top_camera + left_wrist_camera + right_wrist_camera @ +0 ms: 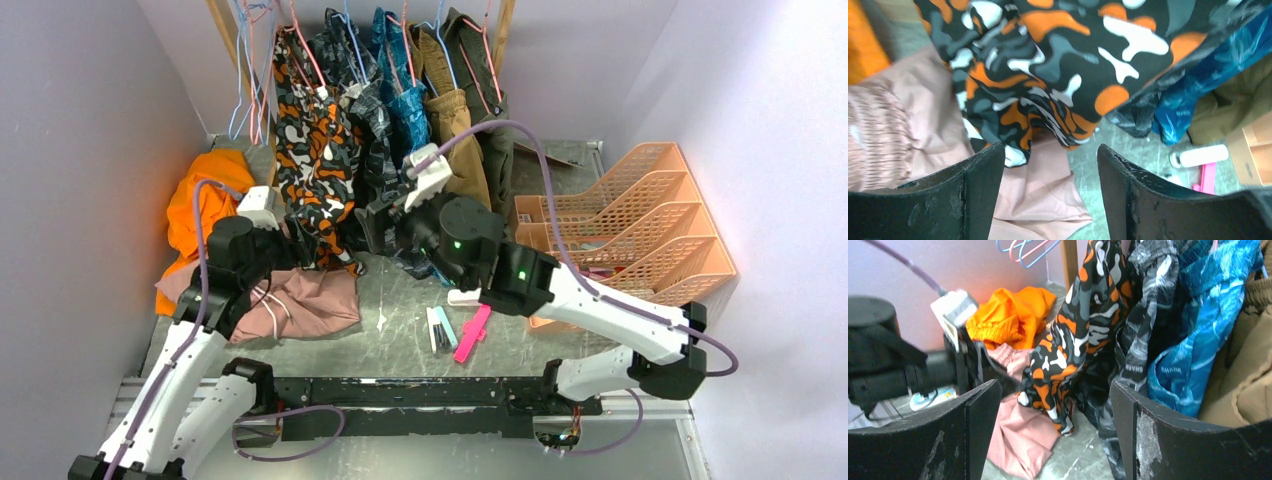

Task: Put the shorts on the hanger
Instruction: Adjust the hanger on the clothesline.

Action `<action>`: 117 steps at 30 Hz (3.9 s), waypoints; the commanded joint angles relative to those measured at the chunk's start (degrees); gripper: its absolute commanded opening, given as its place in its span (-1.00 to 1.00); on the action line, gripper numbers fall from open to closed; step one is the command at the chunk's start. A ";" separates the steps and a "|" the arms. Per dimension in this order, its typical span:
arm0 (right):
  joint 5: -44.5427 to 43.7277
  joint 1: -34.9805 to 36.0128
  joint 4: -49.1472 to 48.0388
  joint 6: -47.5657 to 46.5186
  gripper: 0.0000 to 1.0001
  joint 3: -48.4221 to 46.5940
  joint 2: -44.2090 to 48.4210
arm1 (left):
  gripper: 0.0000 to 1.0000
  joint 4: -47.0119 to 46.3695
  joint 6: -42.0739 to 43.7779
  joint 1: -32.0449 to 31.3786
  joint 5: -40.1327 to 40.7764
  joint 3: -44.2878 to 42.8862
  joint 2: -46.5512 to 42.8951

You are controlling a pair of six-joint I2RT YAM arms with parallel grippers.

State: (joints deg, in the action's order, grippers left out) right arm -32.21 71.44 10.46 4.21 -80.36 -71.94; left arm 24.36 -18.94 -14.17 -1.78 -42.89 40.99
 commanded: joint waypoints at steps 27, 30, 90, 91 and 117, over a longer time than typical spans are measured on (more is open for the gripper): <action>0.81 -3.18 -0.39 2.74 0.73 10.31 8.60 | -0.82 -43.88 -11.23 -1.99 -17.28 8.42 17.99; 1.08 -3.17 0.09 2.53 0.73 10.58 8.62 | -0.19 -36.41 -14.06 -2.10 -17.97 10.78 20.34; -2.96 -3.31 8.24 -0.22 0.77 16.02 20.39 | 0.29 -15.53 -6.33 0.37 3.01 -67.56 54.50; -3.06 -3.26 8.17 -0.31 0.77 16.21 20.43 | 0.29 -16.74 -5.88 0.42 2.52 -66.80 54.33; -4.85 -3.30 7.12 -1.79 0.78 17.60 20.04 | -0.86 -34.11 -0.48 1.08 -17.07 -66.04 56.48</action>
State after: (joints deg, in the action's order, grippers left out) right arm -36.51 68.31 18.31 3.16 -63.20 -52.23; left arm -4.21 -21.23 -13.52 -13.87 -107.18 97.34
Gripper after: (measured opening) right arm 0.889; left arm 0.072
